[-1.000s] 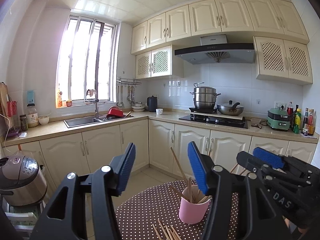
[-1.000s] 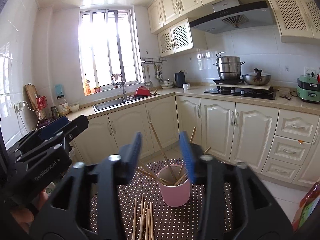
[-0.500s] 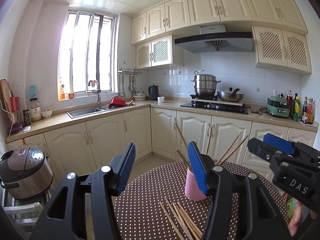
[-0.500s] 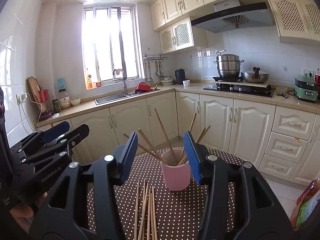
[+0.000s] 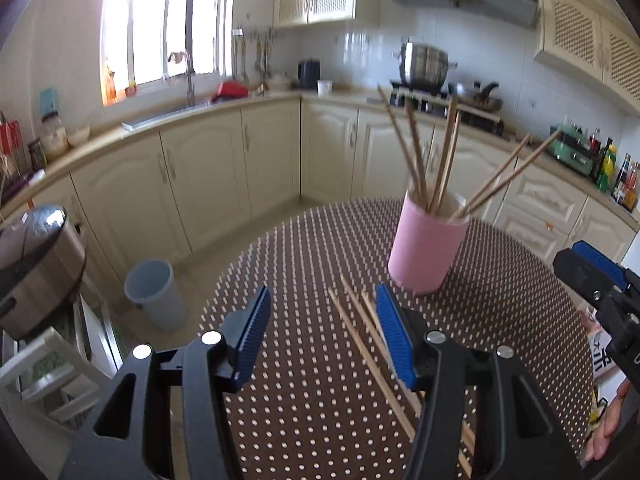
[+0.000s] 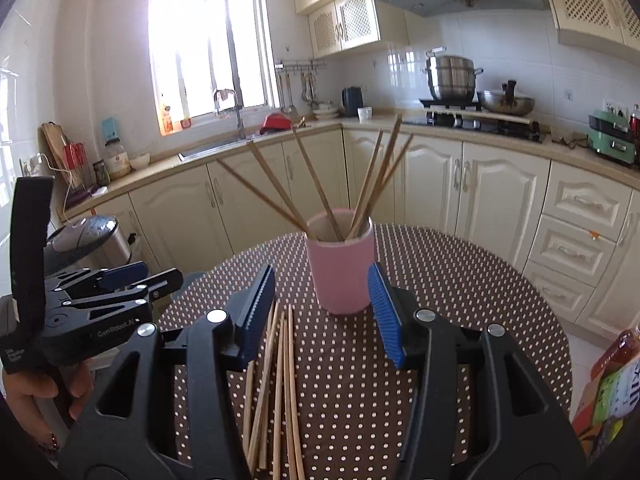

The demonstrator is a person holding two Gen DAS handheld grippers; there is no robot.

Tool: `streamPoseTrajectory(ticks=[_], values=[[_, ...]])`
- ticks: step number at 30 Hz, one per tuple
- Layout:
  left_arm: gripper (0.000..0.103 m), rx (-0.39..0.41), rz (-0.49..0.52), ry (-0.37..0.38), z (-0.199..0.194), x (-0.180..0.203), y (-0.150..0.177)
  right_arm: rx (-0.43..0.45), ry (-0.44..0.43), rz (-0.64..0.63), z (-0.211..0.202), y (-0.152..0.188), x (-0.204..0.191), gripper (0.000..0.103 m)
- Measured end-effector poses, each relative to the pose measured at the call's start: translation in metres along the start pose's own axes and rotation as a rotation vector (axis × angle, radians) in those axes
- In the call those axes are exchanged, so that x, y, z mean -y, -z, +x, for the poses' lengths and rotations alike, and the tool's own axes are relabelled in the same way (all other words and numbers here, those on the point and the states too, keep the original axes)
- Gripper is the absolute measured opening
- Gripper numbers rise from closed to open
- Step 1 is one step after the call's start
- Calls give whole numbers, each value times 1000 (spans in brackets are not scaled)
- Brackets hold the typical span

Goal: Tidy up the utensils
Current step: 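Move both tools back to the pile and close the left gripper on a chopstick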

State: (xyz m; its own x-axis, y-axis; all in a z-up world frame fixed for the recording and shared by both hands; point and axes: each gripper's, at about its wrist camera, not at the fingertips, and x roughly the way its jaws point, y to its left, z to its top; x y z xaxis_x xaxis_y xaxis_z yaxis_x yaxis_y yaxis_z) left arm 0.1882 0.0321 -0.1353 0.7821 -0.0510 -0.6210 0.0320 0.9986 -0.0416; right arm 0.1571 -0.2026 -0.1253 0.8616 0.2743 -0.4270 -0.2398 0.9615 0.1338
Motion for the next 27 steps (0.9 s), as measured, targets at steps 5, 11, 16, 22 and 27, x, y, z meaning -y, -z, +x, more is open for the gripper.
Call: streamPoseTrajectory(ticks=[5, 11, 16, 22, 27], values=[[54, -121, -18, 16, 35, 1, 16, -80, -1, 11, 24, 24, 4, 48], [54, -244, -7, 18, 77, 9, 27, -147, -7, 34, 47, 41, 13, 48], [54, -296, 16, -9, 104, 20, 32, -182, -14, 54, 59, 49, 21, 48], [54, -326, 27, -23, 125, 27, 28, -204, -20, 70, 69, 54, 27, 49], [54, -328, 43, -39, 136, 30, 21, -224, -31, 67, 76, 53, 30, 49]])
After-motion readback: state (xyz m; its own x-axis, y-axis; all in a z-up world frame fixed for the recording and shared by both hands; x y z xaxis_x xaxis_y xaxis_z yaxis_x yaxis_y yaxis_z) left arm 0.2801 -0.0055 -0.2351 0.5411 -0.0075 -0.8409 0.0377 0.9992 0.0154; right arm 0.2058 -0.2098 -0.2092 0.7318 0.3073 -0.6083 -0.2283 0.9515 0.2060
